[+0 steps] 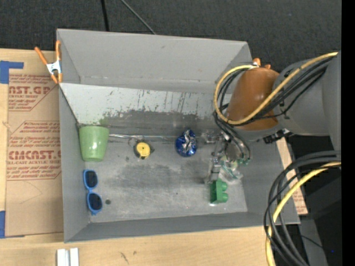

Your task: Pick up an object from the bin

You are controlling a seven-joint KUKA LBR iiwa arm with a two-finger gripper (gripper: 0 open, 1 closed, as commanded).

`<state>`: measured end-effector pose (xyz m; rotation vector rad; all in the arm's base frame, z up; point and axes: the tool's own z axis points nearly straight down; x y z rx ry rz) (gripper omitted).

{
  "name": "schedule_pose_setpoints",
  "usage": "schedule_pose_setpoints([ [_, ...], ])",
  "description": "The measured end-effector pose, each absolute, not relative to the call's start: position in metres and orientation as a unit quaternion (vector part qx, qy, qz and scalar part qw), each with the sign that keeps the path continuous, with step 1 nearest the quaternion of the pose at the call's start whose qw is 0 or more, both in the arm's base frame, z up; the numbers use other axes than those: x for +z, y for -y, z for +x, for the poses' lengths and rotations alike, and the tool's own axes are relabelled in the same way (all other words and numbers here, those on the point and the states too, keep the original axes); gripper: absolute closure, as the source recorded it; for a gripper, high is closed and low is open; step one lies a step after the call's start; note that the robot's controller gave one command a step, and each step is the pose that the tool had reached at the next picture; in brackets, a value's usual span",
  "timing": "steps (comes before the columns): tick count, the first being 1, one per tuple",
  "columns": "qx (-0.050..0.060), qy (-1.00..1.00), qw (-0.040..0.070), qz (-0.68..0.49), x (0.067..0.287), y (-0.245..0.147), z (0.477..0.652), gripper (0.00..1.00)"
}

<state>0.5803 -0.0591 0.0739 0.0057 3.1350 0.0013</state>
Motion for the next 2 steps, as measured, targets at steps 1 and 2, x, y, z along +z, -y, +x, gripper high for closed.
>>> schedule_pose_setpoints([
  [1,-0.001,-0.98,0.001,-0.199,0.088,0.11,0.501,0.0],
  [2,0.001,-0.929,0.005,-0.37,0.07,0.14,0.483,0.0],
])
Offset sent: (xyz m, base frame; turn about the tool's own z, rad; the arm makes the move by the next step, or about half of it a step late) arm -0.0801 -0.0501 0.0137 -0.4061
